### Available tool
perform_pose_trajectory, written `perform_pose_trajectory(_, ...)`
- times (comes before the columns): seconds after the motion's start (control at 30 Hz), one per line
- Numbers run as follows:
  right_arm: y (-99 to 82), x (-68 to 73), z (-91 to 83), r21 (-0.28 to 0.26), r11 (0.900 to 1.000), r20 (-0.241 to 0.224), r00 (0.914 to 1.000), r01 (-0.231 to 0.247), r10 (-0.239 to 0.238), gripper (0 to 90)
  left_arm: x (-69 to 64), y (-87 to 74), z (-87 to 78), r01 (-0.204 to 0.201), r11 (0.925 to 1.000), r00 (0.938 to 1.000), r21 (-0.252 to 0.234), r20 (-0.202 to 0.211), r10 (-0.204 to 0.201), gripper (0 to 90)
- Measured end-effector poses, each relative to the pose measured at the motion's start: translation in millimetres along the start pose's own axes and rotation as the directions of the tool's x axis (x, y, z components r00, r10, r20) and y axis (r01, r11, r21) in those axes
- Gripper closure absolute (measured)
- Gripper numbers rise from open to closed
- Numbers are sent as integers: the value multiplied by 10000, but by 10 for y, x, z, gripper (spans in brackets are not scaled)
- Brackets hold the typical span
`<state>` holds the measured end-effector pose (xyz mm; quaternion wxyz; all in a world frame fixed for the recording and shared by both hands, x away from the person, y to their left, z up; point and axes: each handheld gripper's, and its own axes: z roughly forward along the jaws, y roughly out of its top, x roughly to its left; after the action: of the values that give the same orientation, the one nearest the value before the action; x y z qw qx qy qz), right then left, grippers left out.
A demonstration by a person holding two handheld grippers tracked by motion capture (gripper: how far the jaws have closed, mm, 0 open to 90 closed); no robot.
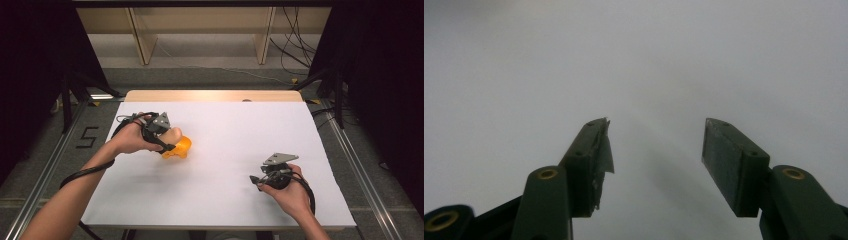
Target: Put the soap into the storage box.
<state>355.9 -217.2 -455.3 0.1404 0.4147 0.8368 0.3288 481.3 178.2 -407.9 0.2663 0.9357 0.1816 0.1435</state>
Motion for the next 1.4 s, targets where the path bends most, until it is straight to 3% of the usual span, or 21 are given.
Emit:
perform_pose_trajectory(0.13,-3,0,11,34,10000,-34,10000,-2,2,446,4,2,17,80,10000,9999,-18,63,-80,323)
perform_pose_trajectory(0.17,-4,-1,11,43,10000,-38,10000,12,-12,446,16,3,17,-109,9998,9999,145,92,108,323)
perform_pose_trajectory(0.4,-6,-4,10,64,9999,-60,9999,91,-91,445,3,-3,74,66,9999,9999,109,151,-68,323)
perform_pose_trajectory(0.6,-4,-3,11,51,10000,-23,10000,56,-55,445,36,-14,95,-56,9989,9995,455,305,42,322)
perform_pose_trajectory(1.4,-6,-14,8,44,9998,17,9998,192,-192,443,77,0,166,245,9953,9985,940,474,-291,321)
